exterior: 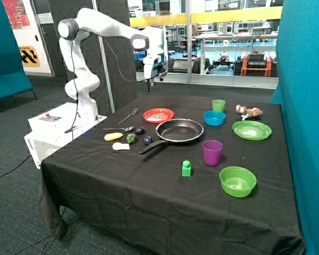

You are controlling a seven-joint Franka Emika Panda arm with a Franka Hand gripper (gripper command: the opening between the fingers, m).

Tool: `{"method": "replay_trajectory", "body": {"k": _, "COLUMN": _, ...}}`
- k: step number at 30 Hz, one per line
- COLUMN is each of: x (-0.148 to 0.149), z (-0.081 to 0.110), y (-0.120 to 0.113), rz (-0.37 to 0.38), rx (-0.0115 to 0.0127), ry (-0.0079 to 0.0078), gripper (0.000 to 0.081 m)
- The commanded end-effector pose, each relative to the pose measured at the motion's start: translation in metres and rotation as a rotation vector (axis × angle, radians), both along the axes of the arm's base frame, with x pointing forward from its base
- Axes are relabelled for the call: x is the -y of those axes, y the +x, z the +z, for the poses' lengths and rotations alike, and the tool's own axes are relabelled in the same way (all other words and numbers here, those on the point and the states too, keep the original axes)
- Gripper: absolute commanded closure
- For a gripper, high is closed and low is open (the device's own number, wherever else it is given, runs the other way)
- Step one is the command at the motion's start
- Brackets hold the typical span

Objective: Cook the capsicum and place it on a plate

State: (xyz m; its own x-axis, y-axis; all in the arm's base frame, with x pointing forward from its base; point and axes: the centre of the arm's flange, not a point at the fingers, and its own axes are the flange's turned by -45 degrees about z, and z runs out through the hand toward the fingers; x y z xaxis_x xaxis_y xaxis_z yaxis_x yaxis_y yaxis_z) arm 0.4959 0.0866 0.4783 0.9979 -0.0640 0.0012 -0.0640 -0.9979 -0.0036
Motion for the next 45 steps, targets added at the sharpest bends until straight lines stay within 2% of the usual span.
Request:
{"method": "replay_trajectory", "body": {"k": 1, "x": 0.087, "z": -0.028, "y": 0.004, "rz": 0.072, "rx": -0.0013, "ry": -0.0036, "gripper": 0.0}}
{"method": "replay_trajectory", "body": {"k": 2, "x": 0.085, "z": -0.031, "y": 0.006, "rz": 0.042, "rx": -0.0014, "ry": -0.0036, "gripper": 0.0}}
{"method": "replay_trajectory", "body": {"k": 4, "x": 0.084, "z": -0.033, "y": 0.008, "rz": 0.039, "rx": -0.0014, "ry": -0.0036, "gripper": 0.0}}
{"method": "replay_trajectory", "body": {"k": 5, "x": 0.084, "z": -0.034, "y": 0.009, "rz": 0.036, "rx": -0.0014, "ry": -0.0036, "gripper": 0.0137}}
{"method": "replay_trajectory", "body": {"k": 6, "x": 0.083, "z": -0.035, "y": 0.01, "rz": 0.028, "rx": -0.0014, "ry": -0.0036, "gripper": 0.0239}}
{"method": "replay_trajectory", "body": {"k": 7, "x": 0.082, "z": -0.036, "y": 0.01, "rz": 0.022, "rx": -0.0014, "ry": -0.0036, "gripper": 0.029}}
{"method": "replay_trajectory", "body": {"k": 9, "x": 0.082, "z": -0.038, "y": 0.011, "rz": 0.008, "rx": -0.0014, "ry": -0.0035, "gripper": 0.0327}}
{"method": "replay_trajectory", "body": {"k": 17, "x": 0.085, "z": -0.041, "y": 0.012, "rz": -0.05, "rx": -0.0015, "ry": -0.0035, "gripper": 0.033}}
{"method": "replay_trajectory", "body": {"k": 27, "x": 0.11, "z": -0.049, "y": 0.006, "rz": -0.224, "rx": -0.0018, "ry": -0.0034, "gripper": 0.0318}}
{"method": "replay_trajectory", "body": {"k": 33, "x": 0.132, "z": -0.057, "y": -0.009, "rz": -0.315, "rx": -0.002, "ry": -0.0033, "gripper": 0.0304}}
{"method": "replay_trajectory", "body": {"k": 45, "x": 0.156, "z": -0.069, "y": -0.033, "rz": -0.368, "rx": -0.0021, "ry": -0.0032, "gripper": 0.0292}}
